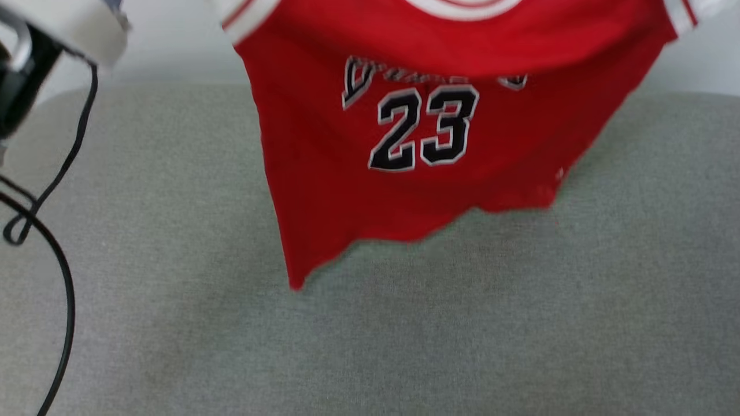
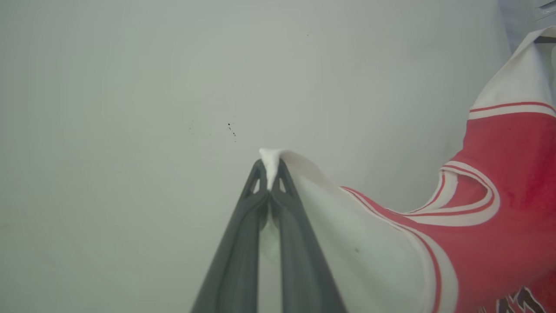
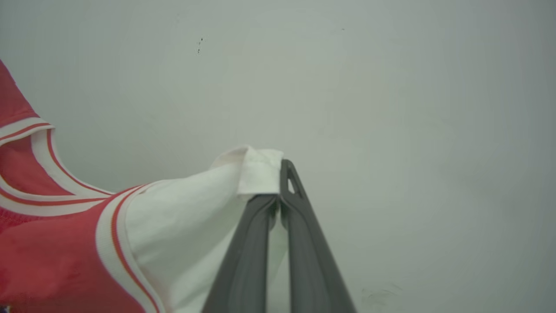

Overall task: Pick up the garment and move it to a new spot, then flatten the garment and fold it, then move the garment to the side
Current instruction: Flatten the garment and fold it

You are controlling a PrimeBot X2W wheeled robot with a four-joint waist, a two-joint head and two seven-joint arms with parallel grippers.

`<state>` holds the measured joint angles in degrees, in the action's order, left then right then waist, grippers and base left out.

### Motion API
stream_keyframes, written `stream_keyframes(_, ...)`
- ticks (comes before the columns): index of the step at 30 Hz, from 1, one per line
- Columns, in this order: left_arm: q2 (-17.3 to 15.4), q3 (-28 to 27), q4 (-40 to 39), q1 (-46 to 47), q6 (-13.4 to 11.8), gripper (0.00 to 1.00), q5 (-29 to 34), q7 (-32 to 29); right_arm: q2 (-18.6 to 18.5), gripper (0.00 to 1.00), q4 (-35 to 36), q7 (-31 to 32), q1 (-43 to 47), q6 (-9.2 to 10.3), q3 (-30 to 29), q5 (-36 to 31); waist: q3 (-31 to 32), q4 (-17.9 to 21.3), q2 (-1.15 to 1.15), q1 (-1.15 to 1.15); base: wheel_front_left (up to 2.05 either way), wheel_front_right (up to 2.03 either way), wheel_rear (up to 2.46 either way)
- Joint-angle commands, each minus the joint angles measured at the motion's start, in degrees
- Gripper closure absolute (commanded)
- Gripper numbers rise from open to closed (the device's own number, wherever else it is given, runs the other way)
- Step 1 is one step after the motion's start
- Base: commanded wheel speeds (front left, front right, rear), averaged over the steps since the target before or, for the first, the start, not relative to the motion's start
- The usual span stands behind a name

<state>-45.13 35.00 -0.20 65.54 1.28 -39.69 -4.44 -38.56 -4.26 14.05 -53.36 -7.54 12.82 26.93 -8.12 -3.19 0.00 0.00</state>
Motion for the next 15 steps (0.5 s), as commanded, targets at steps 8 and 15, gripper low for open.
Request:
stream_keyframes(8,5.9,-1.0,12.3,15.4,3.1,1.00,1.7,2.1,2.1,1.00,-8.5,0.0,-19.2,0.09,3.8,-3.1,-11.8,-0.1,0.00,0.00,0.00,0.00,0.00)
stream_keyframes(15,8.7,-3.0,20.0,28.1,4.2,1.00,2.6,3.8,4.8,1.00,-18.3,-2.4,-36.6,0.10,8.2,-5.8,-18.4,0.0,0.00,0.00,0.00,0.00,0.00)
